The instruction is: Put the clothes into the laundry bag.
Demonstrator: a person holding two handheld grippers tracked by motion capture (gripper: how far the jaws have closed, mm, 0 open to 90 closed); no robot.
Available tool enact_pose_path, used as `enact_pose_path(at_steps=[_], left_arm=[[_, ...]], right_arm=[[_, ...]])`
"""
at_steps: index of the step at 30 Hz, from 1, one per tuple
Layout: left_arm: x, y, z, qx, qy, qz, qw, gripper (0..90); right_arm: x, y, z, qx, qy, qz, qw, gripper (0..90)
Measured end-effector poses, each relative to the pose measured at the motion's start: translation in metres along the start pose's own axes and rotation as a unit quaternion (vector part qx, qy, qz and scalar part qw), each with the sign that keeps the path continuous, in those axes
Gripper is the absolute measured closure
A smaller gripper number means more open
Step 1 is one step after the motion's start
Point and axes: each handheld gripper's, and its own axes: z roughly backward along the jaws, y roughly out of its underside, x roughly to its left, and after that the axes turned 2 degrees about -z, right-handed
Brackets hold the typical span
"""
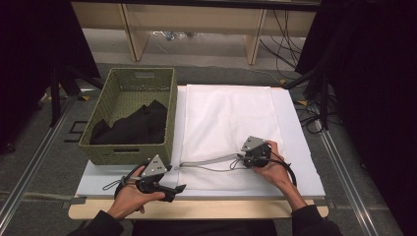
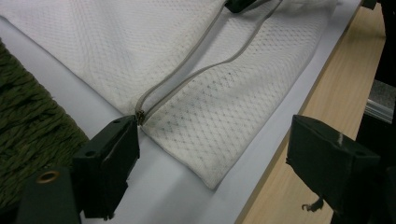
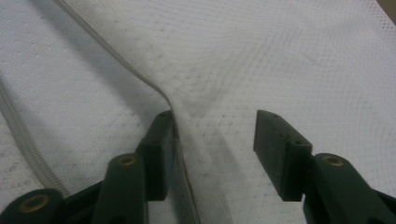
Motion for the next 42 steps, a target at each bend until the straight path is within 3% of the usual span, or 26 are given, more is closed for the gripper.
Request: enact_pose_path(at_steps=[4,5,10,13,15,17,19,24,26,28,29,32,33,34,36,38,42], left_arm=[[0.000,0.000,0.000,0.001,-0.001,-0.001,1.0000,16.8],[0.001,0.000,0.001,0.004,-0.003,-0.005,1.0000,16.8],[0.001,0.000,0.001,0.003,-0.003,-0.002,1.0000,17.1],[0.000,0.001,0.000,-0.001,-0.002,0.002,1.0000,17.2],[0.003,0.000,0.001,0.007,-0.010,-0.016,0.9998,17.2],[0.001,0.001,0.000,0.002,-0.011,0.001,0.9999,17.2],[0.002,0.001,0.001,0.003,-0.008,0.001,1.0000,17.3],[0.002,0.001,0.001,0.003,-0.010,0.002,0.9999,17.4],[0.004,0.000,0.002,0.008,-0.019,-0.010,0.9997,17.5],[0.003,-0.001,0.003,0.000,-0.020,0.000,0.9998,17.7],[0.003,-0.001,0.003,0.000,-0.020,0.000,0.9998,17.8],[0.006,-0.002,0.005,0.013,-0.021,-0.014,0.9996,18.0],[0.004,-0.002,0.004,0.003,-0.018,0.014,0.9997,18.7],[0.004,-0.002,0.005,0.006,-0.015,0.022,0.9996,19.2],[0.004,-0.002,0.006,0.000,-0.017,0.018,0.9997,19.2],[0.005,-0.004,0.008,-0.007,-0.020,0.031,0.9993,19.2],[0.006,-0.007,0.012,-0.011,-0.033,0.037,0.9987,19.2]], right_arm=[[-0.004,-0.002,-0.003,0.002,-0.005,0.008,1.0000,57.3],[-0.003,-0.004,-0.003,0.005,-0.013,-0.009,0.9999,59.9],[-0.008,-0.008,-0.008,0.003,-0.019,-0.002,0.9998,67.3],[-0.008,-0.008,-0.011,0.006,-0.033,-0.024,0.9992,71.6],[-0.010,-0.009,-0.013,-0.013,-0.047,-0.032,0.9983,78.1],[-0.012,-0.010,-0.014,-0.014,-0.054,-0.020,0.9983,83.0],[-0.012,-0.010,-0.013,-0.012,-0.061,-0.026,0.9977,86.8],[-0.011,-0.012,-0.011,-0.016,-0.059,-0.024,0.9978,89.3],[-0.013,-0.012,-0.011,-0.023,-0.056,-0.014,0.9981,89.4],[-0.013,-0.016,-0.007,-0.022,-0.056,-0.019,0.9980,89.5],[-0.015,-0.018,-0.007,-0.032,-0.052,-0.004,0.9981,89.5],[-0.014,-0.021,-0.003,-0.029,-0.051,-0.011,0.9982,89.5],[-0.016,-0.024,-0.002,-0.037,-0.049,0.001,0.9982,89.5],[-0.017,-0.024,-0.001,-0.042,-0.048,-0.001,0.9980,89.5],[-0.018,-0.025,-0.001,-0.040,-0.047,0.000,0.9981,89.5],[-0.022,-0.027,0.001,-0.042,-0.044,0.003,0.9981,89.5],[-0.026,-0.033,0.002,-0.047,-0.044,0.009,0.9979,89.5]])
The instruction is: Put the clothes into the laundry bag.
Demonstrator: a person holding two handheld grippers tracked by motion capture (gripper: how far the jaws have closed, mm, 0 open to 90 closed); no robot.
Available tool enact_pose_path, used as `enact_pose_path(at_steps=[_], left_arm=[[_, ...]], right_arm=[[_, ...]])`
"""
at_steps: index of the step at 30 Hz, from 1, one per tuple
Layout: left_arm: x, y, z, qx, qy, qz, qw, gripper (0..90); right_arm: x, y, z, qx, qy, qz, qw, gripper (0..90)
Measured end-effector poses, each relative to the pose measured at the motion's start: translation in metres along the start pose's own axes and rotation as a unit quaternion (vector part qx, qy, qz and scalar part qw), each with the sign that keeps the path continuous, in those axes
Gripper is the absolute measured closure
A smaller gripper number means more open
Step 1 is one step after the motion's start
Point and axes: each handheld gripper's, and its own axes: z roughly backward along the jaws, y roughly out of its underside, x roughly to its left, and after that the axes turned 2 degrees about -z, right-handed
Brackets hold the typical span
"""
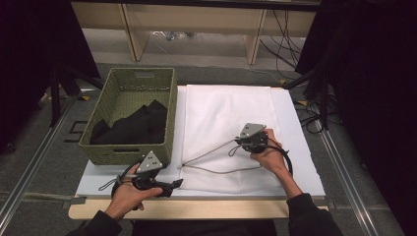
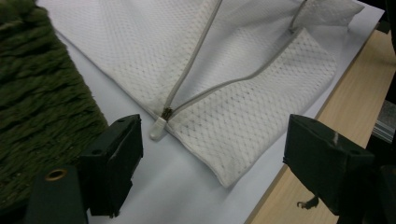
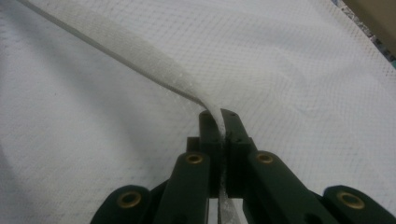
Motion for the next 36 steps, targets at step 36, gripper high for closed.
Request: enact_pose_path(at_steps=[36], left_arm=[[0.114,-0.102,0.057,0.084,-0.148,-0.027,0.9850,20.0]], right_arm=[[-0.031,-0.053,0.013,-0.047,0.005,0.011,0.9988,89.5]])
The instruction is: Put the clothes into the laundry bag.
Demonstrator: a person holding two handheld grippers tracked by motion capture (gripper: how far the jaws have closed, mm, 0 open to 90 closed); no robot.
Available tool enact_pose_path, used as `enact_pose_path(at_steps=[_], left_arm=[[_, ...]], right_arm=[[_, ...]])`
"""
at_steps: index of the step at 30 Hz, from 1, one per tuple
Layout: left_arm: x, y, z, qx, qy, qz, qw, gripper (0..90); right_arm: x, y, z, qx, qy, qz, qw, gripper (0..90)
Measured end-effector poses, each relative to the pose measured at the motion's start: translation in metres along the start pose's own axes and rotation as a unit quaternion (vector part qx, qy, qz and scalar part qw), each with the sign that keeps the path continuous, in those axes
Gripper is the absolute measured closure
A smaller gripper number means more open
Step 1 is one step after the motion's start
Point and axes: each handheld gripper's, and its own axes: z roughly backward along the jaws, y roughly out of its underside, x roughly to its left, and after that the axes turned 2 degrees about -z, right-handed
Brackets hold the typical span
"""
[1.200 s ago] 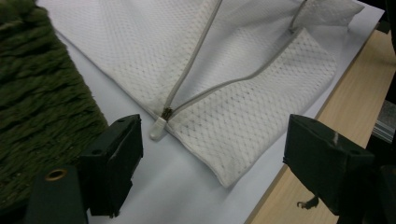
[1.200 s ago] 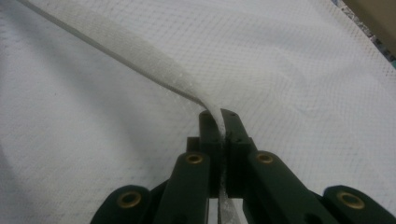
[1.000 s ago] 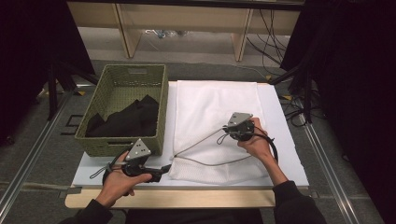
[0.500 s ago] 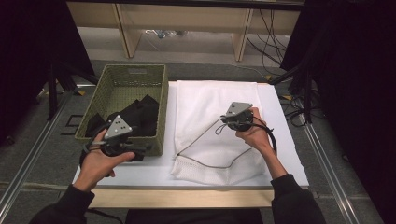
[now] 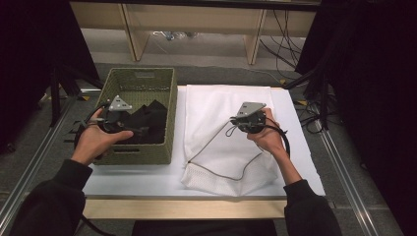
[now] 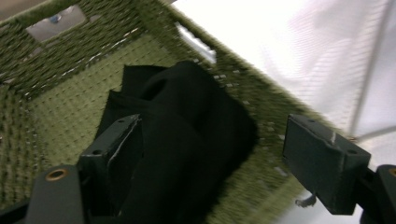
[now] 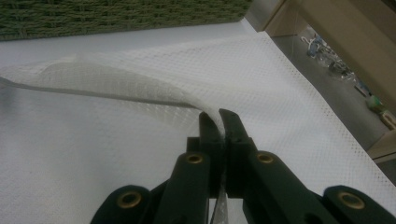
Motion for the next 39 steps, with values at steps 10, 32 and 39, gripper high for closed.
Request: enact_pose_path(at_steps=[10,32,39], left_arm=[[0.020,-0.004,-0.024,0.036,-0.002,-0.010,0.9993,19.9],[0.049,0.001,-0.095,0.128,0.035,-0.062,0.9892,19.0],[0.046,0.017,-0.122,0.157,0.024,-0.056,0.9857,17.0]], right_arm=[[-0.006,-0.003,0.000,-0.006,0.005,0.006,0.9999,89.5],[-0.007,-0.002,-0.001,-0.003,-0.005,0.006,1.0000,89.4],[-0.005,0.000,-0.003,0.003,-0.006,0.004,1.0000,89.4]])
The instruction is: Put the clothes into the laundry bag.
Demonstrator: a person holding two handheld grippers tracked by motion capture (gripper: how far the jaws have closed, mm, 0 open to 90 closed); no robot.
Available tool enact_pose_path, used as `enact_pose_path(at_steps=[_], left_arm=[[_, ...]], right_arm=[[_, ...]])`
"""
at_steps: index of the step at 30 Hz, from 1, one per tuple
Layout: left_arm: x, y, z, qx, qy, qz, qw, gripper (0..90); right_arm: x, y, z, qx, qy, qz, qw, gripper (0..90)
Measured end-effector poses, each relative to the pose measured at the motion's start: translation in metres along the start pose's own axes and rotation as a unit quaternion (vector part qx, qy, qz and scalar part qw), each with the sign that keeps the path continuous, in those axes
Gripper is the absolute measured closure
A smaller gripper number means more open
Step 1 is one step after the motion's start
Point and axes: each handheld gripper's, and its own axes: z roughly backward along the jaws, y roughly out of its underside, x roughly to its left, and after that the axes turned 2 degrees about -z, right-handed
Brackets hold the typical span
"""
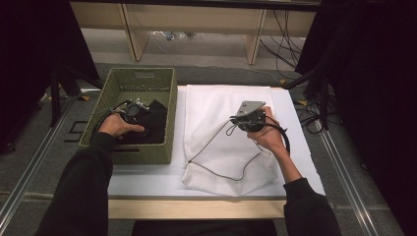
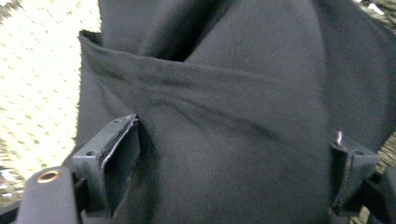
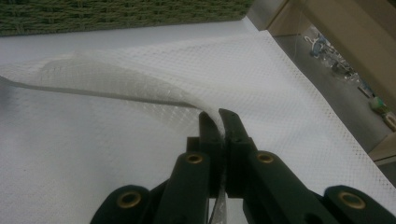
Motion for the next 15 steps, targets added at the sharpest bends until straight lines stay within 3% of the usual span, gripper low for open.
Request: enact_pose_path(at_steps=[1,2,8,12,15], left_arm=[[0.002,0.001,-0.002,0.005,-0.001,-0.005,1.0000,16.1],[0.002,0.003,-0.005,0.003,0.000,0.005,1.0000,14.9],[0.005,0.005,-0.015,0.017,-0.002,0.012,0.9998,8.8],[0.003,0.007,-0.023,0.030,0.005,-0.001,0.9995,2.4],[0.002,0.009,-0.027,0.035,0.006,0.008,0.9993,0.0]], right_arm=[[0.000,0.000,0.000,-0.001,0.000,0.001,1.0000,89.4],[0.000,-0.001,0.000,-0.003,0.000,0.002,1.0000,89.4],[0.000,0.000,-0.002,-0.001,-0.005,0.010,0.9999,89.4],[0.002,-0.001,-0.002,0.001,-0.006,0.006,1.0000,89.4],[0.002,0.000,-0.002,0.002,-0.006,0.007,1.0000,89.4]])
